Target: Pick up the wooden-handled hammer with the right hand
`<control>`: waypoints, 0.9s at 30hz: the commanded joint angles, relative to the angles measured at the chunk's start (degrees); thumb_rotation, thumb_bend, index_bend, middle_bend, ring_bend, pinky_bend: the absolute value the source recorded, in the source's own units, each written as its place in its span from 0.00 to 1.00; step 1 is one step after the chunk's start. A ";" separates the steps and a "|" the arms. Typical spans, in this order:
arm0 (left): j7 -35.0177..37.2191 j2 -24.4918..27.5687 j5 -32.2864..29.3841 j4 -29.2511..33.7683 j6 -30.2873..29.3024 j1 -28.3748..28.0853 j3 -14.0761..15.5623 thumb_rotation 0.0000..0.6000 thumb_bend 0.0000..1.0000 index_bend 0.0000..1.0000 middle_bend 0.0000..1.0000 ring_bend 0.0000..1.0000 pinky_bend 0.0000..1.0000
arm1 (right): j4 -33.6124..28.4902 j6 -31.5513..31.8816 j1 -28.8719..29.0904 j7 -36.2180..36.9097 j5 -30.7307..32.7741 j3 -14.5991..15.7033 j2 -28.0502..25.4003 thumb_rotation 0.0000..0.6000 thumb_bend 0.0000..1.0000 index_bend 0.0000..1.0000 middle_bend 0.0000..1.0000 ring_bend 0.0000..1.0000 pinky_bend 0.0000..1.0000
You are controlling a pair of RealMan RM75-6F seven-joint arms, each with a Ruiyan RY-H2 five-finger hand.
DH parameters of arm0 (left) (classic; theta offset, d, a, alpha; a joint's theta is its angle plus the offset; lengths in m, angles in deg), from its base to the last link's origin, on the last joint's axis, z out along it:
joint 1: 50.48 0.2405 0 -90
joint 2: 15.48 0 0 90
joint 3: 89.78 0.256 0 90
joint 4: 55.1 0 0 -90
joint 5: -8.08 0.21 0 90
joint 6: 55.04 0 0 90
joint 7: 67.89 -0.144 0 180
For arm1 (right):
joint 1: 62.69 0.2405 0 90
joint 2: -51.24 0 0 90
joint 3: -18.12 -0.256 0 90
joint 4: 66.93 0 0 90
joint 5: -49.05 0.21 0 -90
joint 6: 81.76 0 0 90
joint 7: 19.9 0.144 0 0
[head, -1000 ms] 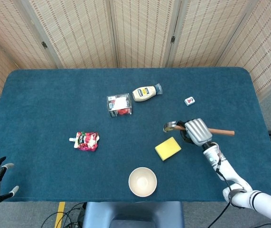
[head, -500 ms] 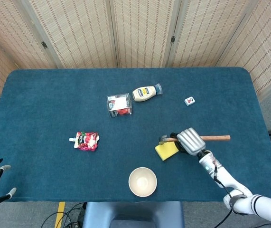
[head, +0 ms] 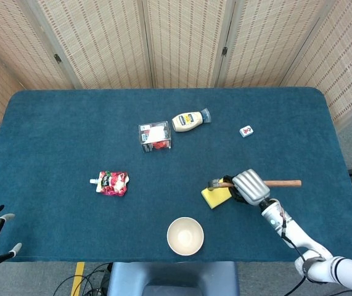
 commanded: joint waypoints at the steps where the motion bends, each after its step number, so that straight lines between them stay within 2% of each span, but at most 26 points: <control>1: -0.24 -0.06 -0.03 0.11 0.22 -0.04 0.10 1.00 0.20 0.29 0.13 0.12 0.21 | -0.06 -0.08 -0.34 0.32 0.01 0.29 -0.07 1.00 0.71 0.84 0.91 0.75 0.72; 10: -0.59 0.01 -0.17 0.27 0.50 -0.13 0.08 1.00 0.20 0.29 0.13 0.12 0.21 | 3.23 -5.00 0.07 -0.15 1.92 1.37 2.11 1.00 0.71 0.84 0.91 0.75 0.72; 21: -1.07 -0.03 -0.19 0.57 0.66 -0.23 0.05 1.00 0.20 0.29 0.13 0.12 0.21 | 1.57 0.22 -0.10 2.85 1.17 -1.64 0.29 1.00 0.71 0.85 0.91 0.75 0.73; 27: -1.37 -0.02 -0.44 0.74 0.89 -0.22 0.10 1.00 0.20 0.29 0.13 0.12 0.21 | 1.24 0.01 -0.50 3.33 0.58 -0.57 0.21 1.00 0.71 0.85 0.91 0.75 0.73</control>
